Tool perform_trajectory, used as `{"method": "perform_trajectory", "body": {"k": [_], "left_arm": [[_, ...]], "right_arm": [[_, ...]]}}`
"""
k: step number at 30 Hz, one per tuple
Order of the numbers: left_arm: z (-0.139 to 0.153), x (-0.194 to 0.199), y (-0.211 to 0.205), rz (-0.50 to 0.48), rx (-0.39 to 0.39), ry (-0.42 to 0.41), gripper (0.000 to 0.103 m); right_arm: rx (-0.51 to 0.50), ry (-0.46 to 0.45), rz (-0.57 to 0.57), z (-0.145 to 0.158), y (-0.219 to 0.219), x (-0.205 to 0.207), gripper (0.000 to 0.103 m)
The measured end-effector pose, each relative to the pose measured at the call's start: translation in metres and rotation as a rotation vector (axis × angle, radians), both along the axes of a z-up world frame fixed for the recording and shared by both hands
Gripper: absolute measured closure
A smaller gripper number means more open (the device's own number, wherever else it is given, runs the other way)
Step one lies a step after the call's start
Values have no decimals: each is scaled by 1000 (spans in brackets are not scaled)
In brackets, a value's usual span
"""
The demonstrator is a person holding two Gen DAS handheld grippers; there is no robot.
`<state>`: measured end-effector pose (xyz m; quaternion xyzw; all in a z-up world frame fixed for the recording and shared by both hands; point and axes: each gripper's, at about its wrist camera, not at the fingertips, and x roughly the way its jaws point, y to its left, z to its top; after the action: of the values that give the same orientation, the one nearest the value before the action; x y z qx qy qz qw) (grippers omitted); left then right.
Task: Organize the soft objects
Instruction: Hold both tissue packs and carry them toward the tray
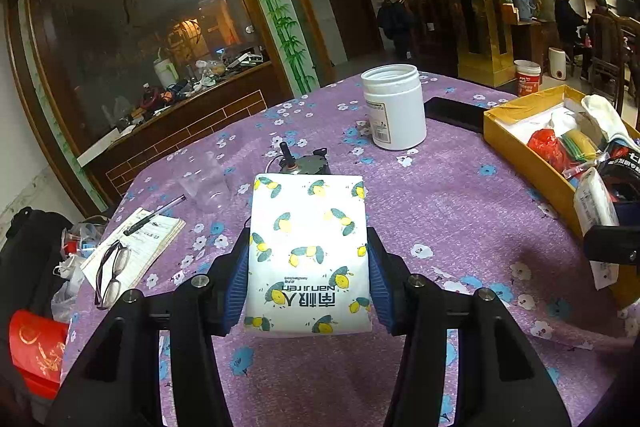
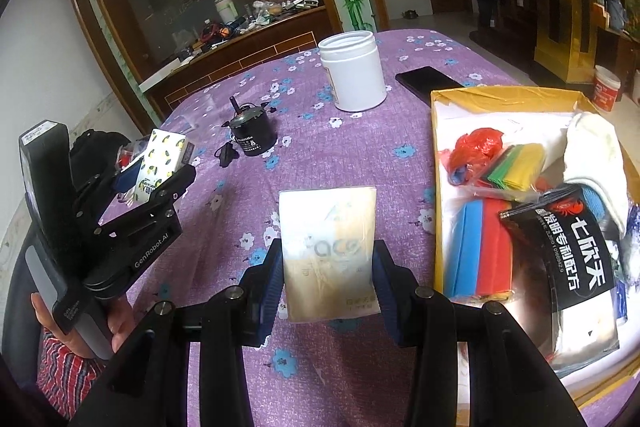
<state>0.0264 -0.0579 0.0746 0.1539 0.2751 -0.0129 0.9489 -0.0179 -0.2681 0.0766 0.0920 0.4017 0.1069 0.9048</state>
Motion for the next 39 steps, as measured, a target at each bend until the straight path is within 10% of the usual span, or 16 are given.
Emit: {"method": "perform_trajectory", "body": {"k": [17,39], "left_arm": [[2,-3,-26,-63,2,66,53],[30,-26,-170,-297,-101,115,53]], "right_arm": [[50,-37,-23,8,-31,-15,60],[154,-124,-193,28,-134,-55,59]]}}
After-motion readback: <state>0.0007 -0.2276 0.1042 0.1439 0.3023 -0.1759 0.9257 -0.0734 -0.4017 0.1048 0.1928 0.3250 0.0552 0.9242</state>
